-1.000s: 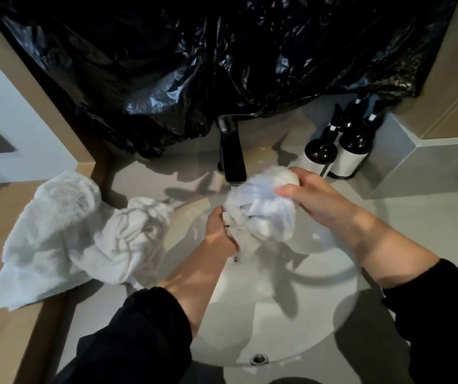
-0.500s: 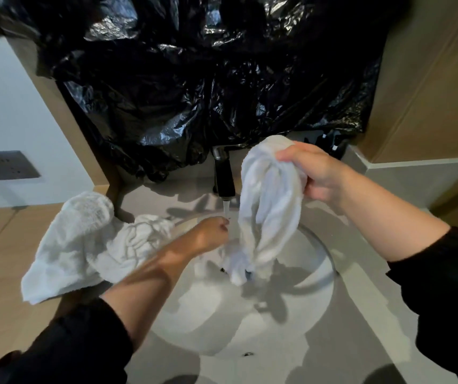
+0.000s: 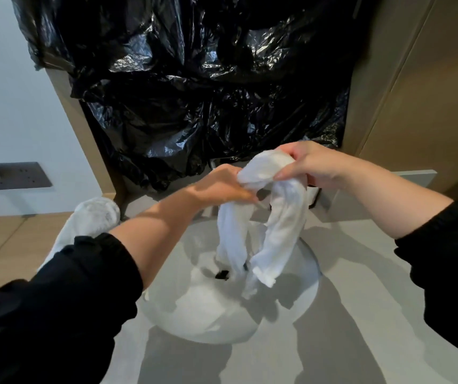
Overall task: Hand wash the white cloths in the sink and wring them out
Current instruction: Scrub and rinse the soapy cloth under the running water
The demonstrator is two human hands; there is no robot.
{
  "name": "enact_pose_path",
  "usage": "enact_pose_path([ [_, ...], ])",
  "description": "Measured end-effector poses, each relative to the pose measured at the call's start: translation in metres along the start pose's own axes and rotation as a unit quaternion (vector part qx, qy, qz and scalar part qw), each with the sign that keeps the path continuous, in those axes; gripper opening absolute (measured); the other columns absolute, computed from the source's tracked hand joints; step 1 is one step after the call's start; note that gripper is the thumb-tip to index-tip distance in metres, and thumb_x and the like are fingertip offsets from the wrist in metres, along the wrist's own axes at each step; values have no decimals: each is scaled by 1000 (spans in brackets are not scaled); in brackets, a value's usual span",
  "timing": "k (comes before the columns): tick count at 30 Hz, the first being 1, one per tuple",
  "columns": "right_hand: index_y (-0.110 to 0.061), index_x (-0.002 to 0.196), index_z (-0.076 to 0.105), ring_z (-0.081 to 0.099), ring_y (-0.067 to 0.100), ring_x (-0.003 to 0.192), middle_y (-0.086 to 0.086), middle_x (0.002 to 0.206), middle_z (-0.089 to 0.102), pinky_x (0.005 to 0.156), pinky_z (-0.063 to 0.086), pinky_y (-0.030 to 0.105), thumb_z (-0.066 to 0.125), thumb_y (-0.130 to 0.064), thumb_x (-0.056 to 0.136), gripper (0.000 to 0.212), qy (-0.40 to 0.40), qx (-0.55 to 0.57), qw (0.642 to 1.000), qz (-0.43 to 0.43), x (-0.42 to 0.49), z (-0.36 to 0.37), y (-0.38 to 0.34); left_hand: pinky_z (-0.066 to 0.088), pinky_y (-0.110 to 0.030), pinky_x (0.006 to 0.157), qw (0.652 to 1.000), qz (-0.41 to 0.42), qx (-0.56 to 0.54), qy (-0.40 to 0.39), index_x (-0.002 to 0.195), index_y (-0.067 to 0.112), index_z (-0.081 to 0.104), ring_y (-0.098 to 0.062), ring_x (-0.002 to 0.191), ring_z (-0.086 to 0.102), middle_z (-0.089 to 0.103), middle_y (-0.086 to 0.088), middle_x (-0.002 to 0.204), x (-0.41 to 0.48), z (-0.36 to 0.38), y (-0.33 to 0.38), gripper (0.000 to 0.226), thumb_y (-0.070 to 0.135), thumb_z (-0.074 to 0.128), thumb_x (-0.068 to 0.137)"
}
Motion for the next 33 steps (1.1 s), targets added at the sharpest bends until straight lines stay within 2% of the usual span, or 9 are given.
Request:
enact_pose_path([
  [3, -10, 116, 60, 66, 21, 97, 12, 109, 66, 74, 56, 28, 70, 3, 80, 39, -17, -59, 998, 1, -6, -3, 2, 56, -28, 75, 1000, -18, 1, -21, 87, 19, 68, -17, 82, 67, 70, -3, 86, -2, -10, 8, 22, 6, 79, 73],
  [7, -10, 119, 57, 70, 12, 86, 6, 104, 69, 64, 54, 20, 74, -7, 81, 41, -106, -83, 986, 94, -11, 1, 7, 59, -30, 72, 1000, -24, 11, 9, 95, 12, 69, -18, 83, 70, 73, -8, 91, -7, -14, 12, 29, 6, 80, 69],
  [12, -9, 107, 64, 69, 14, 94, 3, 100, 73, 85, 55, 27, 85, -67, 41, 90, -196, -4, 975, 107, -4, 0, 14, 58, -28, 61, 996, -37, 36, 68, 88, 13, 68, -17, 74, 68, 71, -6, 81, -12, -11, 18, 23, 3, 74, 68],
  [15, -29, 77, 75, 61, 3, 68, -9, 68, 65, 81, 51, 17, 62, -85, 44, 67, -198, 17, 976, 94, -2, 3, 8, 55, -27, 62, 996, -27, 46, 68, 86, 17, 68, -15, 69, 66, 70, -5, 77, -12, -9, 26, 18, 9, 72, 71],
  [18, -30, 69, 73, 51, 11, 63, 5, 60, 37, 82, 45, 28, 35, -66, 80, 53, -171, 53, 981, 78, 2, 9, 5, 43, -25, 53, 992, -14, 110, 64, 82, 10, 62, -14, 60, 52, 56, -3, 67, -14, -9, 37, 10, 9, 66, 74],
  [20, -25, 99, 68, 62, 18, 84, 12, 79, 50, 83, 48, 36, 44, -55, 87, 40, -158, 36, 983, 85, 3, 15, 6, 37, -23, 53, 983, -4, 177, 48, 73, 18, 55, -13, 60, 47, 52, 4, 65, -14, -8, 40, 13, 13, 67, 76],
  [22, -25, 108, 59, 64, 15, 88, 5, 95, 63, 73, 53, 33, 56, -42, 90, 26, -129, -55, 986, 87, 4, 21, 7, 40, -24, 55, 968, -5, 250, 30, 76, 24, 54, -12, 65, 50, 55, 5, 72, -14, -5, 41, 17, 16, 68, 77],
  [27, -22, 98, 62, 66, 16, 82, -3, 90, 67, 68, 57, 30, 81, -43, 70, 40, -46, -332, 939, 71, 7, 49, 12, 38, -22, 52, 947, 4, 322, 14, 90, 15, 60, -15, 71, 53, 59, 1, 80, -11, 0, 36, 19, 16, 71, 75],
  [33, -13, 101, 66, 69, 29, 95, 10, 99, 72, 92, 53, 47, 85, -44, 50, 63, -62, -242, 958, 142, 10, 50, 34, 36, -22, 51, 926, 25, 377, 11, 82, 21, 55, -14, 69, 53, 54, 7, 71, -13, -1, 27, 13, 17, 67, 77],
])
Point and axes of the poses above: each hand's wrist, its own x-axis towards the middle knuckle, its own z-axis out of the palm, y = z × x, the point moved 2 cm from there along x, towards the middle knuckle
